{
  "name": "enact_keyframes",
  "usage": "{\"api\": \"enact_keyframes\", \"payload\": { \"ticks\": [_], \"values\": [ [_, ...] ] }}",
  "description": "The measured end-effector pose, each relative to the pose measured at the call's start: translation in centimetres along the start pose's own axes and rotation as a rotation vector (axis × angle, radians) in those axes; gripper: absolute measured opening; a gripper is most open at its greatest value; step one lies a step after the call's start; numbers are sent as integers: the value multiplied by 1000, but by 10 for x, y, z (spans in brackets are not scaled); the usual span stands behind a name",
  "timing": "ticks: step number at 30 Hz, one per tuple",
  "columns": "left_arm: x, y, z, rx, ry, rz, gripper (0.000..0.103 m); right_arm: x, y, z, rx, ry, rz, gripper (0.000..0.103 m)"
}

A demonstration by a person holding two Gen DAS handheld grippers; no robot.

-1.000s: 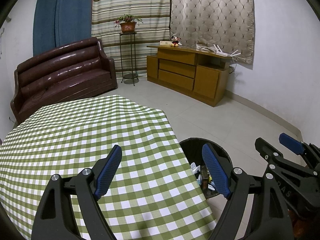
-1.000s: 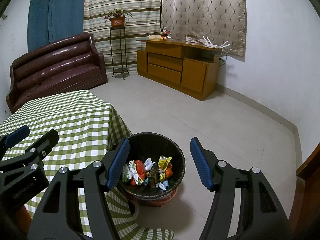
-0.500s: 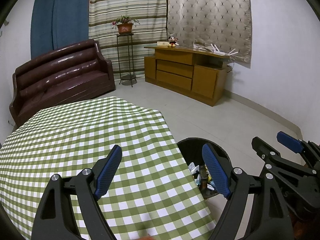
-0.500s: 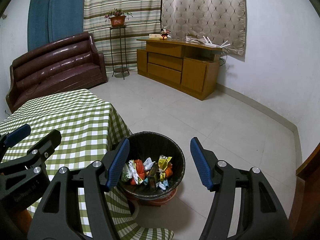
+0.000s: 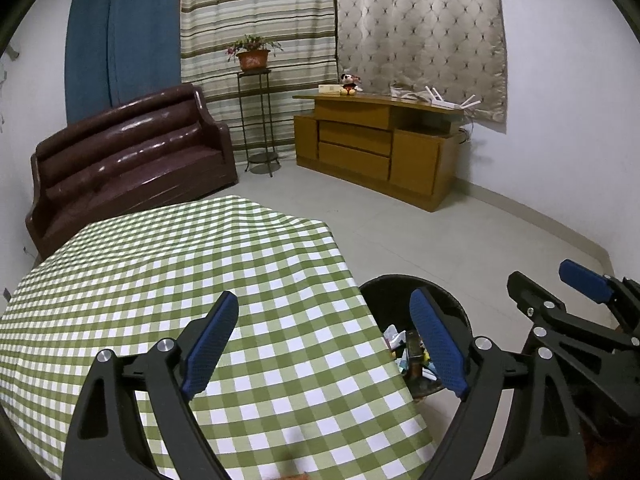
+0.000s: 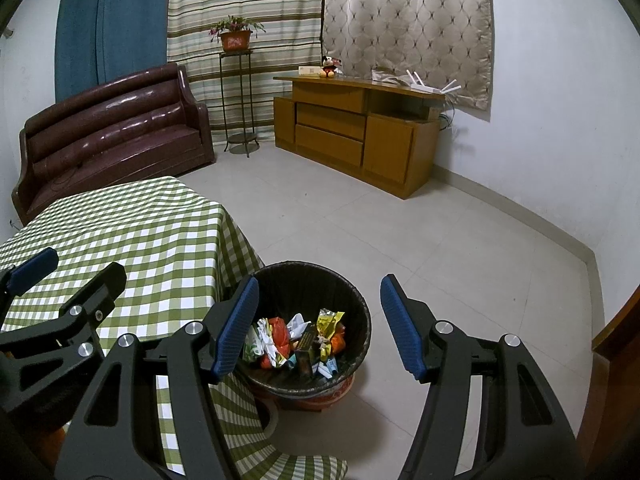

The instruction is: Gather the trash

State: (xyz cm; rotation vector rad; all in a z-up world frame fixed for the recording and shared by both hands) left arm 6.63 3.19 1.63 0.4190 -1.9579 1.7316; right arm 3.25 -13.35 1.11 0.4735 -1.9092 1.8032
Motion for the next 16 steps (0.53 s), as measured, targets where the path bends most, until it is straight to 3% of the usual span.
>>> {"api": "enact_keyframes", "payload": {
  "ticks": [16],
  "values": [
    [-8, 4, -7, 31, 16, -53, 85, 1, -1, 0, 1, 1, -2, 62]
  ]
}}
Point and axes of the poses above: each gripper's, at about its wrist camera, not at the fingertips, and x roughly against the way its jaws point, z to its right, y to its underside, the point moved 3 cm from there along -x, roughly the way its jaws point, and after that the axes turned 7 degrees about -y, right-handed, at the moved point
